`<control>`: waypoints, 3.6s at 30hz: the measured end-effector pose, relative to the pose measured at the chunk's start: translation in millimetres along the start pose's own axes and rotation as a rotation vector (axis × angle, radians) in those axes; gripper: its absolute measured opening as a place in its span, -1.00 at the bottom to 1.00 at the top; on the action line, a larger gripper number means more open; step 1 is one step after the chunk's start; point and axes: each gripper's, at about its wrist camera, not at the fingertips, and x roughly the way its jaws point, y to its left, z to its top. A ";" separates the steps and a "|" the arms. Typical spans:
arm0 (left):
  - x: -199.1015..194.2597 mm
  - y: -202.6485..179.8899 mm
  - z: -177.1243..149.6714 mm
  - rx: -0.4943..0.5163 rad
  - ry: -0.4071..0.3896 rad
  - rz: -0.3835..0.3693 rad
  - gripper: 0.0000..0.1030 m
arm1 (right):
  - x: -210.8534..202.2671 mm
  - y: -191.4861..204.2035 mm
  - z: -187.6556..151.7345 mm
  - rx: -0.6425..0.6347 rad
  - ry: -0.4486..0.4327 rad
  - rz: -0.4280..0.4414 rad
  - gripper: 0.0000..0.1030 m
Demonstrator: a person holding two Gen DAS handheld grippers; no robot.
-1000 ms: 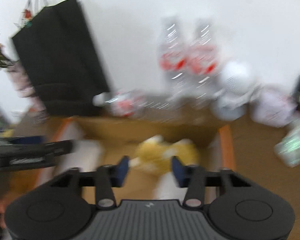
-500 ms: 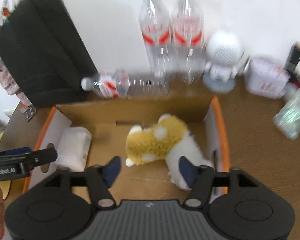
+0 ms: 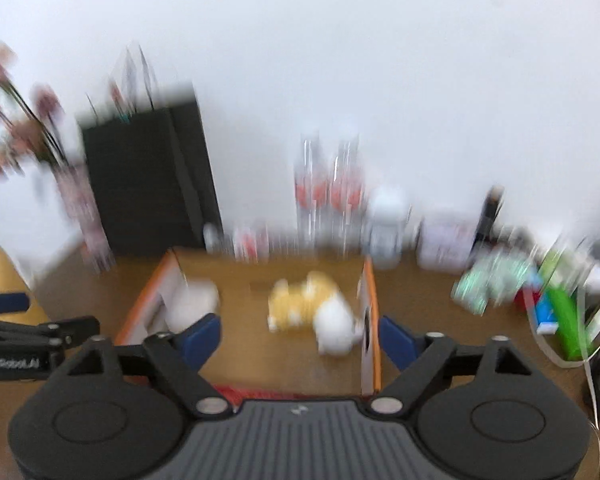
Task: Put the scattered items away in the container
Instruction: 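Lift both tools out of the box and back over the table, then grasp the white plastic toy piece with the left tool while the right tool grasps the black item, then hold the white toy piece in the left tool and the black item in the right tool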
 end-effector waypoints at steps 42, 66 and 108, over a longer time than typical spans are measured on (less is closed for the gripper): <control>-41.5 -2.8 -230.5 0.088 0.286 -0.053 1.00 | -45.9 26.7 -274.8 0.020 0.125 0.043 1.00; 154.6 17.3 -160.5 0.422 0.232 -0.621 0.54 | 99.0 15.8 -148.9 -0.099 0.180 0.251 0.00; 15.2 9.8 -203.1 0.062 0.377 -0.253 0.09 | -0.7 -2.1 -218.9 -0.123 0.272 0.114 -0.14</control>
